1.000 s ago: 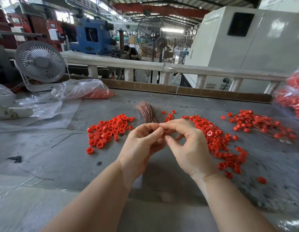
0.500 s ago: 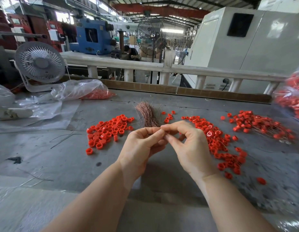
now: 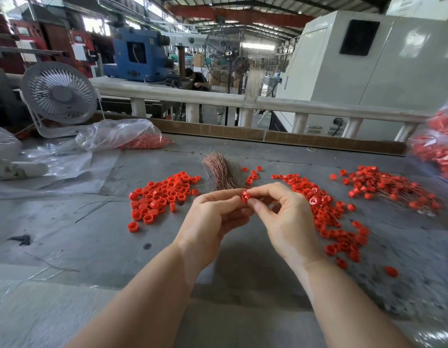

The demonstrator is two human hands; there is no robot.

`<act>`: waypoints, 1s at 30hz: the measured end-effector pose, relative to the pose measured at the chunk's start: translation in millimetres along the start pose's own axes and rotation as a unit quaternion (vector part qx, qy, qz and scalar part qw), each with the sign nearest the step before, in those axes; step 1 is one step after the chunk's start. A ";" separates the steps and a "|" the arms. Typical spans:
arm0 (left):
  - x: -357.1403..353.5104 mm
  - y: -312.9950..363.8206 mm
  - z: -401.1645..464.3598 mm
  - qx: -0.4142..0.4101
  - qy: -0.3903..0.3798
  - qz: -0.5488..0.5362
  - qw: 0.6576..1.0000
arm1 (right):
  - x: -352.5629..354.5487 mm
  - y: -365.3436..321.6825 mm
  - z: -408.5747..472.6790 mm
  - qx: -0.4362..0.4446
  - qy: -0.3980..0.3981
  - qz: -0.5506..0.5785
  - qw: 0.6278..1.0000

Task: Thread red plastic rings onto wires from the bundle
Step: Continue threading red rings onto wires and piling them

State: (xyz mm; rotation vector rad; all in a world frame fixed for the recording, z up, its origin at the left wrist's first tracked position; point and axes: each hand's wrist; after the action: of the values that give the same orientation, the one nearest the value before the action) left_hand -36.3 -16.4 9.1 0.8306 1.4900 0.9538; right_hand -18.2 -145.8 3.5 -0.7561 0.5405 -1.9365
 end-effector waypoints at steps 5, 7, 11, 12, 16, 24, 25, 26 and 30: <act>-0.7 -2.1 0.6 -0.029 -0.004 0.025 0.999 | -0.5 -0.9 0.8 0.006 0.009 0.002 1.000; -0.5 -3.9 1.5 -0.037 0.001 0.026 0.999 | -0.3 -2.0 0.8 0.015 0.013 0.006 1.000; 0.2 -4.7 2.1 -0.045 0.013 0.013 0.999 | 1.3 -3.8 -0.1 0.027 0.024 0.010 0.999; 0.3 -4.7 2.2 -0.047 0.015 0.012 0.999 | 1.5 -4.3 0.0 0.027 0.024 0.008 0.999; 0.4 -4.9 2.5 -0.046 0.008 0.012 0.999 | 1.4 -6.2 0.4 0.006 0.024 0.017 1.000; 2.0 -5.0 4.7 -0.013 -0.003 -0.015 1.000 | 1.1 -10.0 1.4 -0.050 0.032 0.041 0.997; 1.9 -5.0 5.1 -0.010 0.003 -0.019 1.000 | 1.6 -9.4 2.0 -0.054 0.044 0.038 0.997; 1.9 -5.1 5.5 -0.008 0.010 -0.022 1.000 | 2.2 -8.6 2.7 -0.055 0.056 0.029 0.996; 2.1 -4.2 6.6 -0.009 0.054 -0.035 0.998 | 3.1 -5.6 2.3 -0.036 0.053 -0.053 0.997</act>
State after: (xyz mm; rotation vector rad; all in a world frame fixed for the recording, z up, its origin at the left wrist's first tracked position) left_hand -30.0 -15.6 4.1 0.7201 1.5907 0.9712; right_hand -21.1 -146.3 9.6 -0.7435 0.6491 -2.0727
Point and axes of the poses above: each hand's wrist, its own z-axis towards the middle knuckle, its own x-axis out of the back of the hand, y = z × x, and after that the axes turned 10 degrees about y, right-handed
